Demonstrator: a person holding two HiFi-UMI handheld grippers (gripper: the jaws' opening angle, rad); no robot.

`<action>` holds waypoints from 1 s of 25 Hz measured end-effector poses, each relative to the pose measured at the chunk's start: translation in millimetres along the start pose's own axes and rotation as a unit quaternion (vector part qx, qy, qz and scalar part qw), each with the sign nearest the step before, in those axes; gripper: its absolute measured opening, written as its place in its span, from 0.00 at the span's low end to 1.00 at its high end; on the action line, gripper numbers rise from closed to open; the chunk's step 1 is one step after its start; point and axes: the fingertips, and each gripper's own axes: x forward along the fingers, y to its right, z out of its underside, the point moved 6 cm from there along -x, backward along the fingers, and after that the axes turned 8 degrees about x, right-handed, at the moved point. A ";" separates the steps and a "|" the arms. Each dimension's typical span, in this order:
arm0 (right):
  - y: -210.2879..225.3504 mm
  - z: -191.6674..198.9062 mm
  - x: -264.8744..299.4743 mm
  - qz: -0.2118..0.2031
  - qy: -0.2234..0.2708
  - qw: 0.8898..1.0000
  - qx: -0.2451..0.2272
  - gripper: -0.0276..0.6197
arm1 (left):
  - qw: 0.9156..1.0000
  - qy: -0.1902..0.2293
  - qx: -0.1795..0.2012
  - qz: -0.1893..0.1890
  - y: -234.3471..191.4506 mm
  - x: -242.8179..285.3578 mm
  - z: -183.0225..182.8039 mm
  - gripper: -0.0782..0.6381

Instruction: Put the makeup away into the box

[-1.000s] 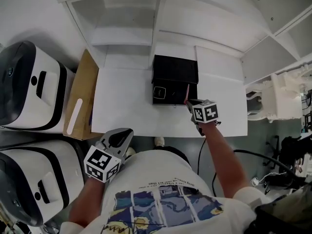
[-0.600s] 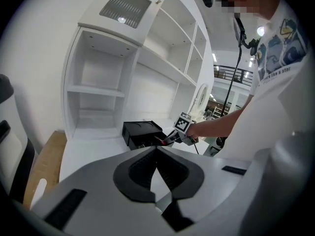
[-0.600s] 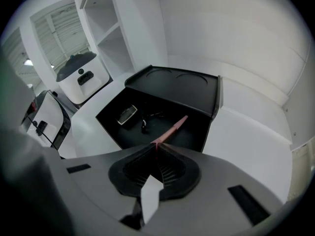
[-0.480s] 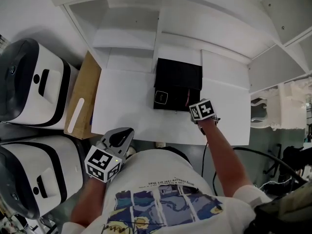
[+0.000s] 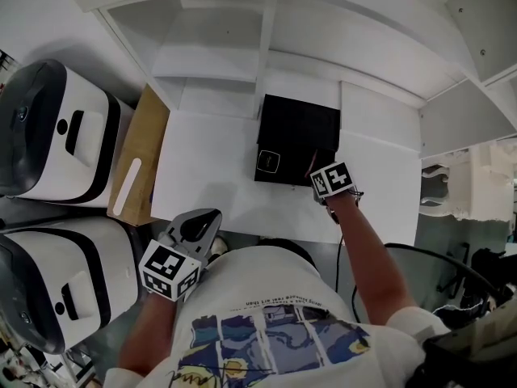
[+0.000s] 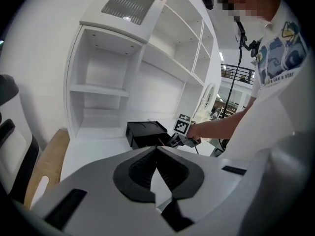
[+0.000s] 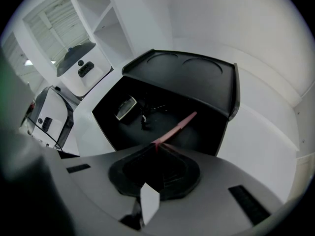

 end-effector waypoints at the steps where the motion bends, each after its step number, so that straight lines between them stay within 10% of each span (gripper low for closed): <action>1: 0.1 -0.1 -0.2 -0.001 0.001 1.000 0.002 0.10 | 1.000 0.000 0.000 0.000 1.0 2.0 -0.8 0.13; 15: 5.5 7.9 -10.2 -0.051 0.033 0.996 0.063 0.25 | 1.000 -0.006 0.002 -0.005 22.1 21.2 -9.6 0.13; 25: 10.2 17.2 -40.2 -0.096 0.109 0.987 0.067 0.18 | 1.000 -0.020 0.016 0.001 49.7 41.8 -18.8 0.13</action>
